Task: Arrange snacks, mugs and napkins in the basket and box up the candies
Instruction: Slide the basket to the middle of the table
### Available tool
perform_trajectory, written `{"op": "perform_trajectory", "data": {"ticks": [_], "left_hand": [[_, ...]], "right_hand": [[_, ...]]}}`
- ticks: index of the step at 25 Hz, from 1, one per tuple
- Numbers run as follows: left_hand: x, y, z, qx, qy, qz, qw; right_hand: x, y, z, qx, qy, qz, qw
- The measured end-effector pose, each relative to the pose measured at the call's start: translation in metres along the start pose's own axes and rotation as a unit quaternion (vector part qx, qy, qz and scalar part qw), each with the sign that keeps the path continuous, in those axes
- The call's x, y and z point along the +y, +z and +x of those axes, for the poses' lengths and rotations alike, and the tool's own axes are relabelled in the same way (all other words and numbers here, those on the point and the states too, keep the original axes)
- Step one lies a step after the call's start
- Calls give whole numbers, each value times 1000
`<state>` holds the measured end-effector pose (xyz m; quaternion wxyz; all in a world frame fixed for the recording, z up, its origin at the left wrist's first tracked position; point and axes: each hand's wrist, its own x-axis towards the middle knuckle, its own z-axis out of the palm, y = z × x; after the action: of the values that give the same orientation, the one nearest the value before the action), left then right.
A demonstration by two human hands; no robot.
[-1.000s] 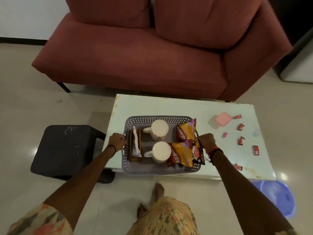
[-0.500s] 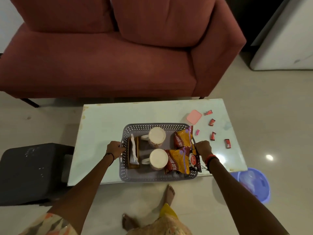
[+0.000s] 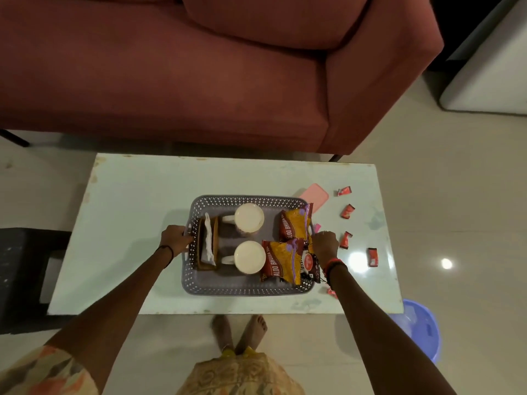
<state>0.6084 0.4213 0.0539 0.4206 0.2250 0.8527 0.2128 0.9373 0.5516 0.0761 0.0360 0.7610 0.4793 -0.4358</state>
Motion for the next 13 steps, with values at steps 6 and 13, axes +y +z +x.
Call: {"op": "perform_trajectory", "data": {"ticks": [6,13], "left_hand": [[3,4,52,9,-14,-29,999],[-5,0,103,30,-36,-69,996]], "right_hand": [[-28,30,55,43,-64,-59,995],[-55,58,98,6,-70,21,997]]}}
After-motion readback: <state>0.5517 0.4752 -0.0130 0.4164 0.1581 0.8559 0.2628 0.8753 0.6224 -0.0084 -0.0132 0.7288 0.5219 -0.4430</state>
